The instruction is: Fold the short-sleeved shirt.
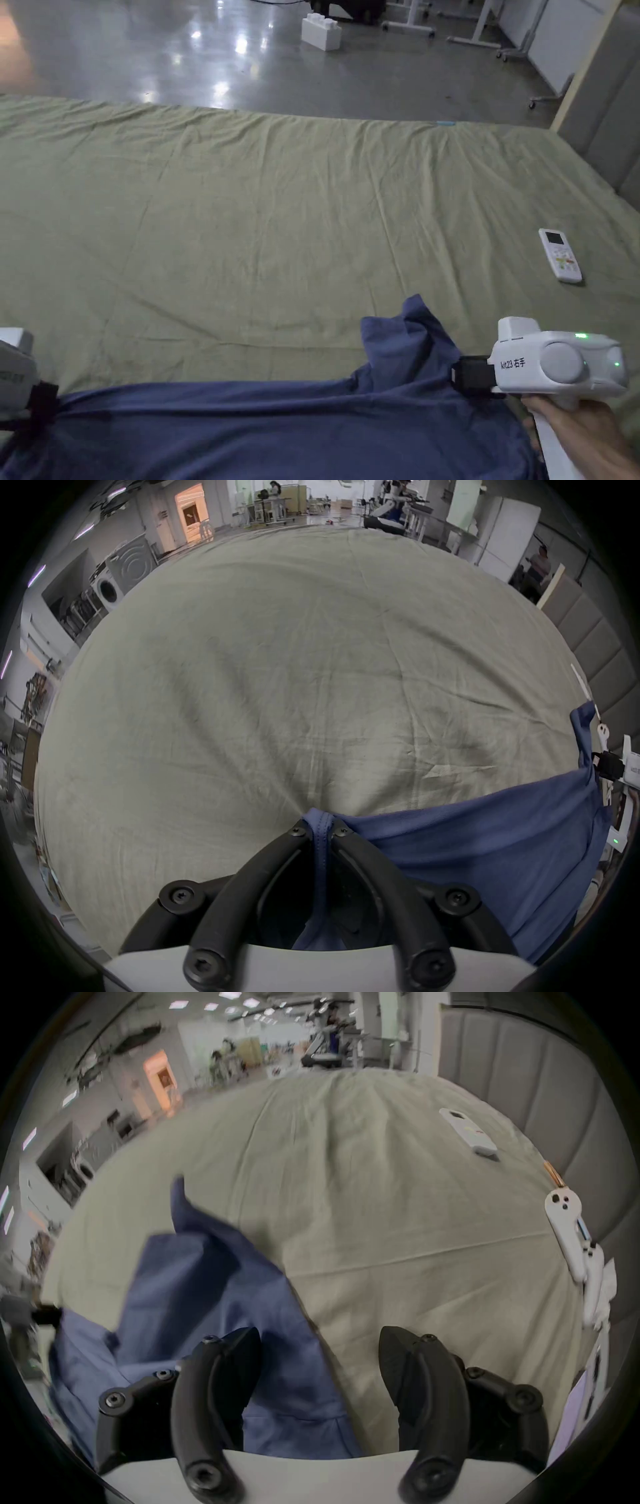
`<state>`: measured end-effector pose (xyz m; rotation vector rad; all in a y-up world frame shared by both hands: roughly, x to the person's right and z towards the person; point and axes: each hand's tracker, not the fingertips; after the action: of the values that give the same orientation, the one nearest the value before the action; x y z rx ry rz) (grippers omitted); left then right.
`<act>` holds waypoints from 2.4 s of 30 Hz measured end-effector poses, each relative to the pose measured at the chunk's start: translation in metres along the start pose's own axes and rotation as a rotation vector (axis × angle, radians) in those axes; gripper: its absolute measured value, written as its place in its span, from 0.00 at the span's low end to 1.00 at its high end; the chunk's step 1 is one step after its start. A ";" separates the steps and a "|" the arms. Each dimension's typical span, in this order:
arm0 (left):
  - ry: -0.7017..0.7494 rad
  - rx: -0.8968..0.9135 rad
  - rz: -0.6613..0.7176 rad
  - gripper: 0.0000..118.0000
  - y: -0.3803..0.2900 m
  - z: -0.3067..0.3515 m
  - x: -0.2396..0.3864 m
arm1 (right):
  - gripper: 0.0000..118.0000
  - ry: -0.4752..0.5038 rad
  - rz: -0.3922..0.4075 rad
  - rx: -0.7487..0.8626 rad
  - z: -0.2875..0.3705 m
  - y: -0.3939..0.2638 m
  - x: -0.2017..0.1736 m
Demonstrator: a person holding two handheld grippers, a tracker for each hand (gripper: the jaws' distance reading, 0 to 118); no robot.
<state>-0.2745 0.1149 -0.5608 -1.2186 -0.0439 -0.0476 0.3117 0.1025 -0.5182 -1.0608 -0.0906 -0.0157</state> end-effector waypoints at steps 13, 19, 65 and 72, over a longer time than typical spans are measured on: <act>-0.179 0.312 0.037 0.06 -0.054 0.115 -0.035 | 0.00 0.160 -0.063 0.244 0.115 -0.033 0.000; -0.262 0.415 0.051 0.06 -0.152 0.177 -0.068 | 0.00 0.146 -0.089 0.355 0.216 -0.129 0.005; -0.126 1.098 -0.109 0.00 -0.304 0.345 0.069 | 0.00 0.158 0.073 0.863 0.375 -0.244 -0.115; -0.131 1.077 -0.120 0.00 -0.302 0.344 0.064 | 0.00 0.180 0.038 0.882 0.369 -0.241 -0.110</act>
<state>-0.2321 0.3333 -0.1555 -0.1399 -0.2258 -0.0394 0.1640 0.3034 -0.1388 -0.1769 0.0847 -0.0333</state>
